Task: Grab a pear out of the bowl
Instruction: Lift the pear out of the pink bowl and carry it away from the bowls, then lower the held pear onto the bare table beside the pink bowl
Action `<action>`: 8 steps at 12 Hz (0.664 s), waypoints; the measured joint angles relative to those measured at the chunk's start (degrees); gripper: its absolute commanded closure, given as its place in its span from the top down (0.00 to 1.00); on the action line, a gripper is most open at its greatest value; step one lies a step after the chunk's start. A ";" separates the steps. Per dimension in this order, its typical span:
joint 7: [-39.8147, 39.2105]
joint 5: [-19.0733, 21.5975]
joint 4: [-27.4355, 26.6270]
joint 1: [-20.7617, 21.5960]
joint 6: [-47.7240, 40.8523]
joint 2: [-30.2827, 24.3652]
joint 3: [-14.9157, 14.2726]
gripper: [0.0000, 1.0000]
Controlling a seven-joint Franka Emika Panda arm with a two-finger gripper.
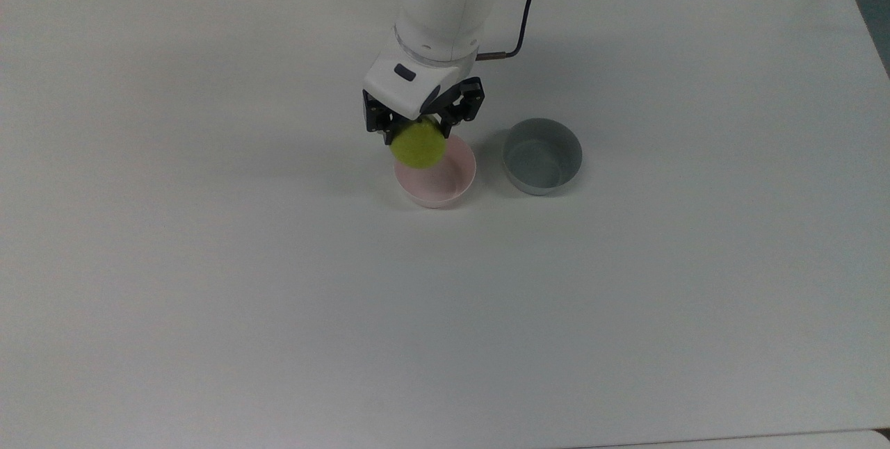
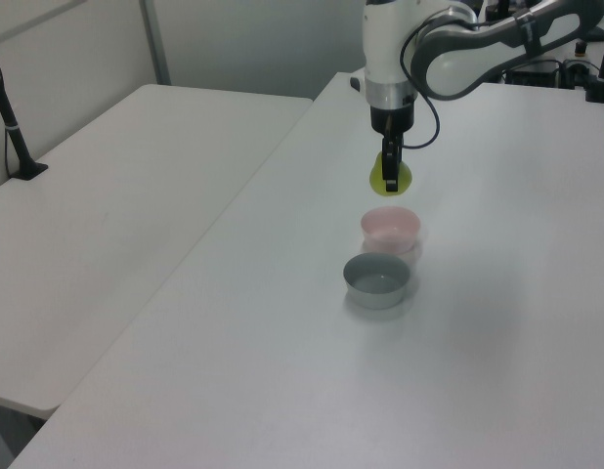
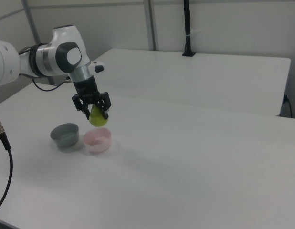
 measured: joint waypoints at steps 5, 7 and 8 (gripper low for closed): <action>-8.17 0.00 1.93 -8.73 -1.15 -1.05 -1.06 0.53; -11.59 0.00 2.06 -10.65 -1.15 -1.06 -3.55 0.53; -12.91 0.00 2.06 -10.78 -1.15 -1.06 -5.07 0.53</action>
